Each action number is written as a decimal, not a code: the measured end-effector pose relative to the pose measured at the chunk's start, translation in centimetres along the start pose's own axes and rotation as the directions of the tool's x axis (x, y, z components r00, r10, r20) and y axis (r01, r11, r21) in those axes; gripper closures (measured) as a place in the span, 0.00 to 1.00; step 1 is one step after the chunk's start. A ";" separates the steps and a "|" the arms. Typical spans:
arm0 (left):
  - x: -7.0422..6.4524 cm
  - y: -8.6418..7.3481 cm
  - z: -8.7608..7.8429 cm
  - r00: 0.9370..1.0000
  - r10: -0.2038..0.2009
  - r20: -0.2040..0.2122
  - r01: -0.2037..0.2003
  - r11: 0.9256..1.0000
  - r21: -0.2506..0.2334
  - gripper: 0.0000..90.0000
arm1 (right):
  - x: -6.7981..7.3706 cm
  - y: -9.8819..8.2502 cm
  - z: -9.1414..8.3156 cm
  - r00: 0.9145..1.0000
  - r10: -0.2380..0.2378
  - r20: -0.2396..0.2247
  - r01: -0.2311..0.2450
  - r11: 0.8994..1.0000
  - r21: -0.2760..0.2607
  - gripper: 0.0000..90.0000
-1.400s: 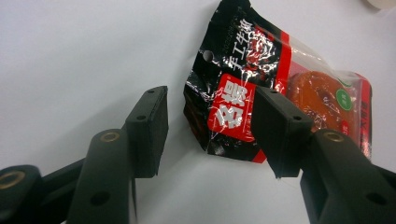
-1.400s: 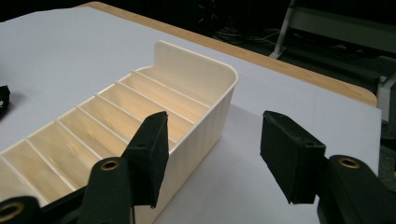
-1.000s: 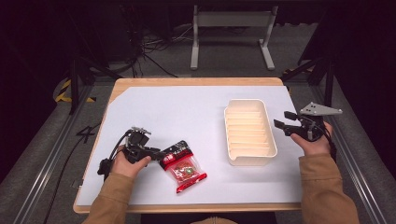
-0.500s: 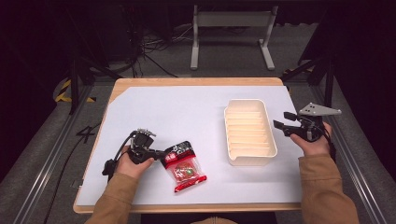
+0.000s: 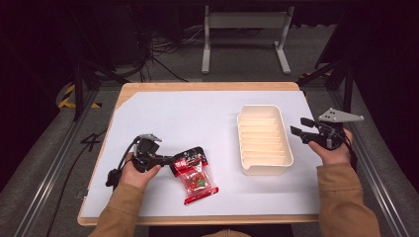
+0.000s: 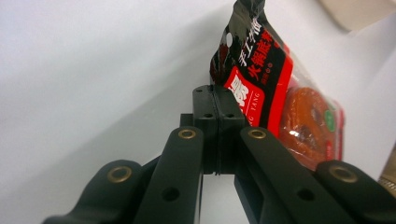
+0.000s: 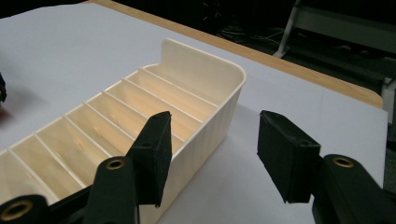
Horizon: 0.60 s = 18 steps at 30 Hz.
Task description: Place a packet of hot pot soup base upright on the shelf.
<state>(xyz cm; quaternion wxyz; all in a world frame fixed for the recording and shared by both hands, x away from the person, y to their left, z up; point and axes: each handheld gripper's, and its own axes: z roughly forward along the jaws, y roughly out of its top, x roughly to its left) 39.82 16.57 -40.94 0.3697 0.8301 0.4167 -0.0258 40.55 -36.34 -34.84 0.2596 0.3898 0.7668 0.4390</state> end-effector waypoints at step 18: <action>-3.6 1.3 -4.8 0.986 0.166 0.022 -0.160 0.975 -0.155 1.00 | 1.6 1.6 -1.1 0.995 -0.052 -0.090 0.049 0.998 -0.031 0.64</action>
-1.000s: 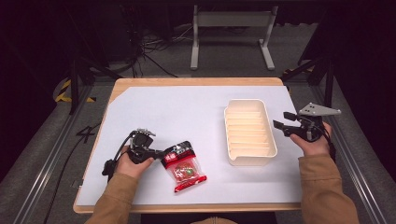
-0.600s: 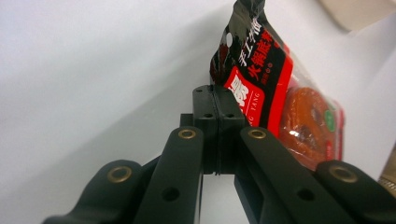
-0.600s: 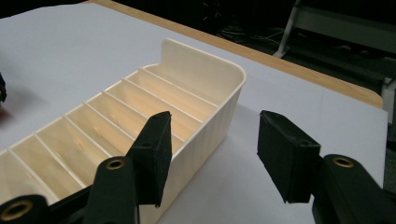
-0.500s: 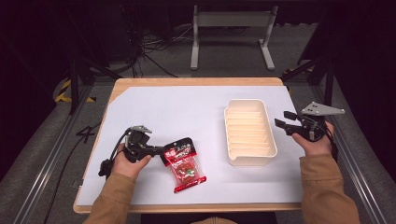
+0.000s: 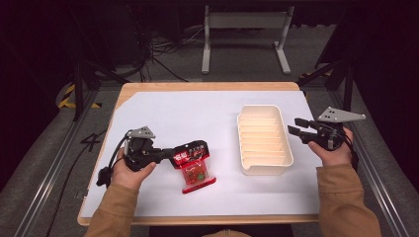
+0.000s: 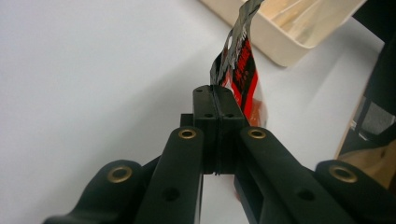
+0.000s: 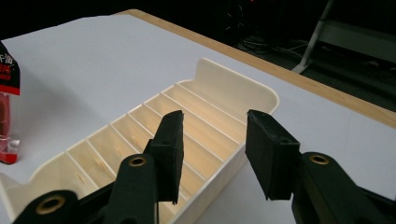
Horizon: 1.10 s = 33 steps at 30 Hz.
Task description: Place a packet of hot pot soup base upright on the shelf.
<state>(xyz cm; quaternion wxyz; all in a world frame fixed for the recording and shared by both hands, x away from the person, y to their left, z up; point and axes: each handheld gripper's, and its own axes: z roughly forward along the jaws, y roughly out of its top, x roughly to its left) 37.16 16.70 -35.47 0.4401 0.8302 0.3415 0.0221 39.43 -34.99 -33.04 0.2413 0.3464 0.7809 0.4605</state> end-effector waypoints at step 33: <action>-4.6 2.9 -2.8 0.979 0.202 0.039 -0.198 0.976 -0.086 1.00 | 11.1 7.1 2.0 0.907 -0.269 -0.325 0.259 0.963 -0.076 0.61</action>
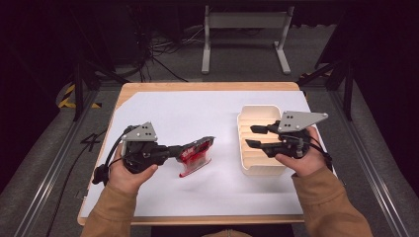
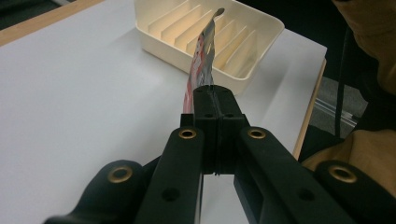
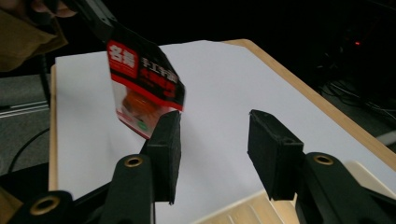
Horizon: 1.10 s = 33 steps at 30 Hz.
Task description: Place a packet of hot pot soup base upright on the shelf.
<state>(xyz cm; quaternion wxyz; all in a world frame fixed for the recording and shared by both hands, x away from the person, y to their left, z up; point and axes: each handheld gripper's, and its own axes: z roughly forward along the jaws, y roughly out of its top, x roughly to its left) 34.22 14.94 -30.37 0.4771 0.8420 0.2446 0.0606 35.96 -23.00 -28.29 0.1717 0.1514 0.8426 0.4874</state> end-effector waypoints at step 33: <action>-1.7 1.4 1.5 0.998 0.067 0.008 -0.067 0.997 -0.040 1.00 | 1.5 2.3 6.5 0.960 -0.199 -0.198 0.215 0.975 0.063 0.94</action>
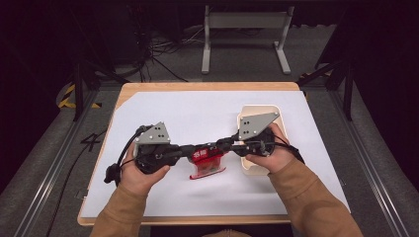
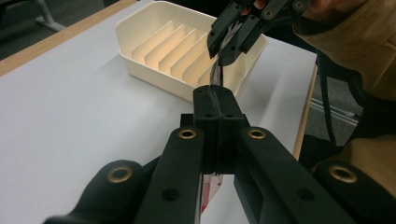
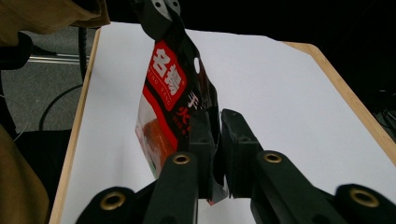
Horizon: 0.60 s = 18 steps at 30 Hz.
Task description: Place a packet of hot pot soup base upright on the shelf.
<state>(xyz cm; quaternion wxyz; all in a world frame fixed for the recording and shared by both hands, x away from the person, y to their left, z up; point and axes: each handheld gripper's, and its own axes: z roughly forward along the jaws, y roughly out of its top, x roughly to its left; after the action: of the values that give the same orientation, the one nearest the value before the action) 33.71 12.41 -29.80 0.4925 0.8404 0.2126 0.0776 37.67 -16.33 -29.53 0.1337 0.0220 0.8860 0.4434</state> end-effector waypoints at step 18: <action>1.0 -0.5 -0.5 0.997 -0.033 -0.071 0.026 0.995 -0.096 0.64 | -0.3 0.5 -1.2 0.998 -0.041 0.041 0.041 0.999 0.004 0.99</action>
<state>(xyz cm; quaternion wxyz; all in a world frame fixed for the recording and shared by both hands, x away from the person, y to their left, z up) 34.31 13.42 -30.08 0.5248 0.8095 0.2390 0.1106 37.61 -17.03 -28.35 0.1608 0.0130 0.8841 0.4387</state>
